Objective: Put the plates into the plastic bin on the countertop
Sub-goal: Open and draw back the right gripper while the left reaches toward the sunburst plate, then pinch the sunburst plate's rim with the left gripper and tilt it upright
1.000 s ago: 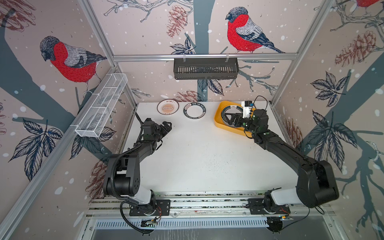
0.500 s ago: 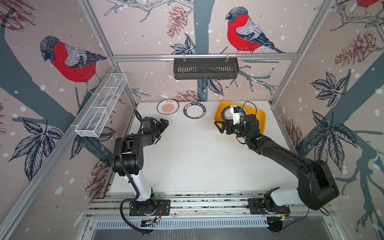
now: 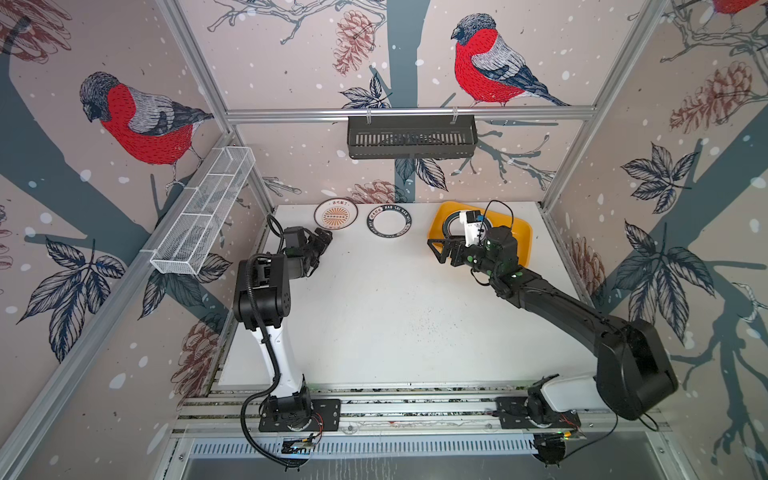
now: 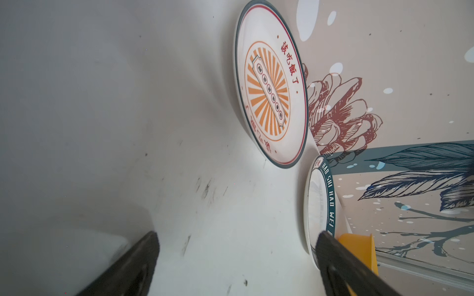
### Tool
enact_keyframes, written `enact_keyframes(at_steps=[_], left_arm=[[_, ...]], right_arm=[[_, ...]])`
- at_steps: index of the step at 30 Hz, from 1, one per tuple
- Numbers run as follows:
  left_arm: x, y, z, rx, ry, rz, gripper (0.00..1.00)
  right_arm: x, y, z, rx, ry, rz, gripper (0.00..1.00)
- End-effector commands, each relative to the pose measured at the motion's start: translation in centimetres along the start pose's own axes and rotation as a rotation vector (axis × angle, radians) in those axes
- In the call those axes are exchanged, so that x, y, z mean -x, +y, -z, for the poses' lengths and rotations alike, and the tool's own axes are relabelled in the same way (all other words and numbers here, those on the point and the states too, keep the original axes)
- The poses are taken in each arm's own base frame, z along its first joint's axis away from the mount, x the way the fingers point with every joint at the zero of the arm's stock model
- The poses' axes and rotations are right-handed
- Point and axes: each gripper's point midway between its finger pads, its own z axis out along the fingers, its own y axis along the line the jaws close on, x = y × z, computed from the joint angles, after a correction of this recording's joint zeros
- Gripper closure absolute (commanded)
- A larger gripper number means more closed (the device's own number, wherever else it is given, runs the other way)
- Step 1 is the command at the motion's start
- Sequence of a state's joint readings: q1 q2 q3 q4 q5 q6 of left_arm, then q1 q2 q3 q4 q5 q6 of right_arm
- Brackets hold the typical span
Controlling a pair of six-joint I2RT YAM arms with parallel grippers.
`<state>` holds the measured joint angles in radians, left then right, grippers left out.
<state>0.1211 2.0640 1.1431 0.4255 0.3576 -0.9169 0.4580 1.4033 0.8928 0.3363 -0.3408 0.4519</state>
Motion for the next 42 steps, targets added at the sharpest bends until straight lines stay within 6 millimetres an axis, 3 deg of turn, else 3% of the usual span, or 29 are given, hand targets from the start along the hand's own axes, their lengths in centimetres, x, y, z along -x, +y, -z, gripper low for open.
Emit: enact_keyframes(at_steps=[1, 15, 28, 36, 42], left_arm=[[-0.5, 2.0, -0.6, 0.076, 0.028, 0.043, 0.04], [1.8, 3.0, -4.9, 0.152, 0.062, 0.047, 0.06], [3.3, 4.3, -8.1, 0.209, 0.057, 0.053, 0.21], [3.7, 4.9, -9.0, 0.239, 0.052, 0.067, 0.43], [3.7, 5.7, -9.5, 0.266, 0.052, 0.074, 0.6]], right_arm=[[0.6, -0.1, -0.2, -0.015, -0.016, 0.003, 0.0], [0.7, -1.3, -1.2, -0.051, -0.009, -0.014, 0.0], [0.4, -2.8, -1.9, -0.089, 0.013, -0.064, 0.0], [0.6, -3.2, -2.5, -0.093, 0.01, -0.08, 0.0], [1.6, -4.9, -2.7, -0.138, -0.019, -0.143, 0.0]])
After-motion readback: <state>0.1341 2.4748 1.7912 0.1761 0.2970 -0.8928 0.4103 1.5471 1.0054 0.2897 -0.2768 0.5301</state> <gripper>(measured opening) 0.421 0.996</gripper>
